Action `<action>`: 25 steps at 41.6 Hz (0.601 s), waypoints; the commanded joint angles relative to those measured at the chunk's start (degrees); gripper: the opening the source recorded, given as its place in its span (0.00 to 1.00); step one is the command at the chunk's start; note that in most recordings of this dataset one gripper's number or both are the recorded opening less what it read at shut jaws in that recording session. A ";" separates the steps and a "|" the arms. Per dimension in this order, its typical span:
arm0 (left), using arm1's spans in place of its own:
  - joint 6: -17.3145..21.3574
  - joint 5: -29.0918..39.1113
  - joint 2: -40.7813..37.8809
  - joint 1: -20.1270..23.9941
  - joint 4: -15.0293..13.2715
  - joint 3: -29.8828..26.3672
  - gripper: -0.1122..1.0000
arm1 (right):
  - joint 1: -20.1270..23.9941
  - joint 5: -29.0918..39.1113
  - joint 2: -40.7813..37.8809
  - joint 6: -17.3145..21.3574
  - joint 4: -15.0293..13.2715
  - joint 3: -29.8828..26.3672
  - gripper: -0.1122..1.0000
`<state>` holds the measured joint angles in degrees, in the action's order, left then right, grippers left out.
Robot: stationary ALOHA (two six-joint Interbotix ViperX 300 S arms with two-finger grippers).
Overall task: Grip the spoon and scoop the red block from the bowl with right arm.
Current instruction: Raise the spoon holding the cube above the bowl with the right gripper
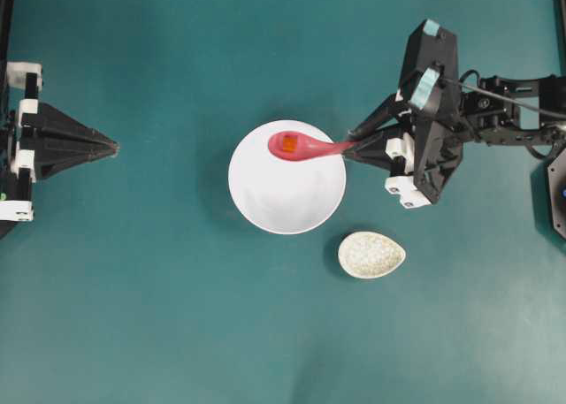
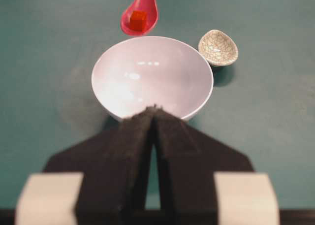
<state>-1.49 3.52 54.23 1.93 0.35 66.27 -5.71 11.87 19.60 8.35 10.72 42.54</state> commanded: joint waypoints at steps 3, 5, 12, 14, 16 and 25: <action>-0.09 -0.53 -0.26 0.18 0.18 -0.97 0.10 | 0.26 1.93 1.23 -0.09 0.00 -4.22 0.32; -0.09 -0.53 -0.26 0.09 0.18 -0.97 0.10 | 0.26 2.90 1.23 -0.09 0.00 -5.10 0.32; 0.00 -0.26 -0.44 0.09 0.18 -0.97 0.10 | 0.26 5.98 1.23 -0.09 0.00 -8.09 0.32; -0.09 -0.26 -0.44 0.09 0.18 -0.97 0.10 | 0.26 6.86 1.23 -0.09 0.00 -8.96 0.32; 0.00 -0.09 -0.35 0.09 0.18 -0.97 0.10 | 0.26 7.56 1.23 -0.09 0.09 -9.76 0.32; -0.18 -0.09 -0.09 0.09 0.09 -1.05 0.10 | 0.26 8.00 1.23 0.18 0.00 -11.16 0.32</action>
<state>-1.58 3.69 54.32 1.93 0.35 66.27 -5.63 20.04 19.78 8.35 10.72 33.22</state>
